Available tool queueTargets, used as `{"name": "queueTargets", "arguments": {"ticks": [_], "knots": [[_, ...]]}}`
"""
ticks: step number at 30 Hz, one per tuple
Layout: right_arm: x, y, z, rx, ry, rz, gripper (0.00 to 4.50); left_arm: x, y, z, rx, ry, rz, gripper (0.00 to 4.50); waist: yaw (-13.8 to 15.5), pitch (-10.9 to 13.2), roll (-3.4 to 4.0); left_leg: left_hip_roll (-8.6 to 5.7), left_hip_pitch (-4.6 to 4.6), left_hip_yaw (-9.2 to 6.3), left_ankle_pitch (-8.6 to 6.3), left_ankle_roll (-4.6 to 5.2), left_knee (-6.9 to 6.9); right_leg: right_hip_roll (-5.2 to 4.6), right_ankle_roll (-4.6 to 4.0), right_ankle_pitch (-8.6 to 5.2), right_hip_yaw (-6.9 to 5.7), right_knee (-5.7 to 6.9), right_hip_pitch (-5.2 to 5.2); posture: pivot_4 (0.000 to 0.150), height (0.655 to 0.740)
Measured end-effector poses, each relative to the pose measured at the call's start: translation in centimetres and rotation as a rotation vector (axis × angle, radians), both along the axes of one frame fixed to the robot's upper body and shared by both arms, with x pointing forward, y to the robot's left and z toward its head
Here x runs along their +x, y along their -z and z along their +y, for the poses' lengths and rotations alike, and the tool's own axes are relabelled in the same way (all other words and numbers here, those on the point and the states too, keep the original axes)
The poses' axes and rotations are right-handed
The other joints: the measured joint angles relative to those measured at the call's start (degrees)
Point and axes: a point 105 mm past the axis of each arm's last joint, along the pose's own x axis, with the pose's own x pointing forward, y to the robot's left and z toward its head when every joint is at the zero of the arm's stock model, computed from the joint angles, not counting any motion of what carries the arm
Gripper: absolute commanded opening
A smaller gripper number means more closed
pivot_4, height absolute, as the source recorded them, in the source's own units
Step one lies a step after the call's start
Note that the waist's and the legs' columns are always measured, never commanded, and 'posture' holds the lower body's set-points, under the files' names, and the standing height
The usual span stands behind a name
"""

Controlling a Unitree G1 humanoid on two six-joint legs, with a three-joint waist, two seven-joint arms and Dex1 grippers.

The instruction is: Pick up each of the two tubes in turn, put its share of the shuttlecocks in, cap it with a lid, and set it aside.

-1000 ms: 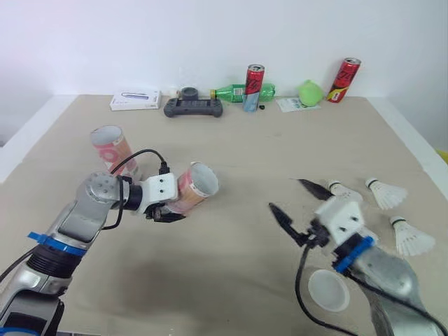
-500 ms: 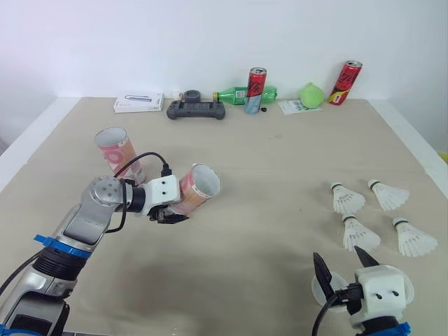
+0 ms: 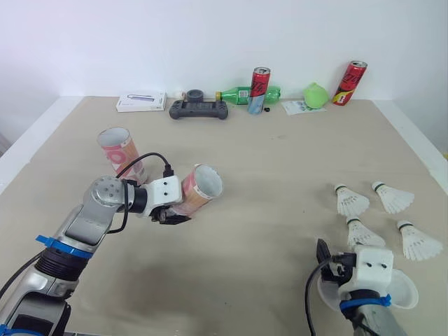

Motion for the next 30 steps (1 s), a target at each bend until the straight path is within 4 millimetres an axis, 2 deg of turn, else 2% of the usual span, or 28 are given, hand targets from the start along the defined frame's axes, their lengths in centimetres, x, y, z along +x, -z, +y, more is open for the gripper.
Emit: {"name": "queueTargets", "arguments": {"ticks": [4, 5, 7, 8, 9, 10, 15, 25, 27, 30], "knots": [[0.7, 0.0, 0.1, 0.033, 0.02, 0.01, 4.27, -0.1, 0.0, -0.1, -0.002, 0.002, -0.002, 3.03, 0.05, -0.03, 0.03, -0.08, -0.03, -0.1, 0.0, 0.06, -0.04, 0.02, 0.04, -0.01, -0.15, 0.0, 0.08, 0.15, 0.74], [1.3, -0.2, 0.0, 0.045, 0.045, 0.012, 3.73, 0.0, -0.1, 0.0, 0.0, -0.001, -0.002, 3.03, -0.02, -0.04, 0.04, -0.05, -0.02, -0.05, -0.01, 0.08, -0.06, 0.02, 0.05, -0.01, -0.14, 0.0, 0.06, 0.15, 0.74], [1.6, -0.6, -0.1, 0.049, 0.057, 0.006, 3.11, -0.1, -0.1, 0.0, -0.002, 0.0, -0.002, 3.03, -0.01, -0.04, 0.05, -0.07, -0.02, -0.1, -0.01, 0.08, -0.06, 0.03, 0.05, -0.01, -0.17, 0.0, 0.07, 0.15, 0.74], [1.7, -0.6, -0.1, 0.049, 0.057, 0.005, 3.11, -0.1, -0.1, 0.0, -0.002, 0.0, -0.001, 3.03, 0.0, -0.03, 0.05, -0.07, -0.03, -0.11, -0.01, 0.08, -0.06, 0.03, 0.06, -0.01, -0.18, 0.0, 0.07, 0.15, 0.74], [1.7, -0.9, -0.1, 0.057, 0.062, 0.008, 2.32, -0.1, -0.1, 0.0, -0.004, 0.0, -0.002, 3.03, 0.02, -0.04, 0.05, -0.07, -0.04, -0.18, -0.01, 0.09, -0.08, 0.04, 0.09, -0.03, -0.25, 0.0, 0.08, 0.15, 0.74], [1.6, -0.8, -0.2, 0.057, 0.067, 0.011, 2.2, -0.1, -0.1, 0.0, -0.004, 0.0, -0.002, 3.03, 0.02, -0.04, 0.05, -0.07, -0.04, -0.18, -0.01, 0.1, -0.08, 0.04, 0.1, -0.04, -0.25, 0.0, 0.08, 0.15, 0.74], [0.8, -0.9, -0.6, 0.048, 0.093, 0.033, 0.05, -0.1, -0.1, 0.0, -0.005, -0.003, -0.001, 3.03, 0.01, -0.04, 0.06, -0.06, -0.05, -0.18, -0.02, 0.1, -0.08, 0.04, 0.12, -0.04, -0.26, 0.0, 0.07, 0.15, 0.74], [-0.8, -2.0, -0.6, -0.02, 0.025, 0.017, 0.05, -0.2, 0.0, 0.0, -0.007, -0.009, 0.002, 3.03, 0.0, -0.03, 0.07, -0.07, -0.04, -0.18, -0.02, 0.1, -0.08, -0.01, 0.21, -0.1, -0.28, 0.0, 0.07, 0.15, 0.74], [-1.2, -3.0, 0.2, -0.086, -0.078, -0.015, 0.05, -0.2, 0.0, -0.1, -0.008, -0.007, 0.003, 3.03, 0.01, -0.03, 0.11, -0.11, -0.05, -0.19, -0.02, 0.1, -0.09, -0.05, 0.22, -0.11, -0.29, 0.0, 0.07, 0.15, 0.74], [-0.9, -5.7, 2.4, -0.203, -0.298, -0.129, 0.05, 0.0, 0.0, 0.0, -0.007, -0.01, 0.007, 3.03, -0.1, -0.01, 0.08, -0.09, -0.01, -0.13, -0.04, 0.13, -0.07, -0.07, 0.27, -0.13, -0.33, -0.01, 0.09, 0.15, 0.74]]}}
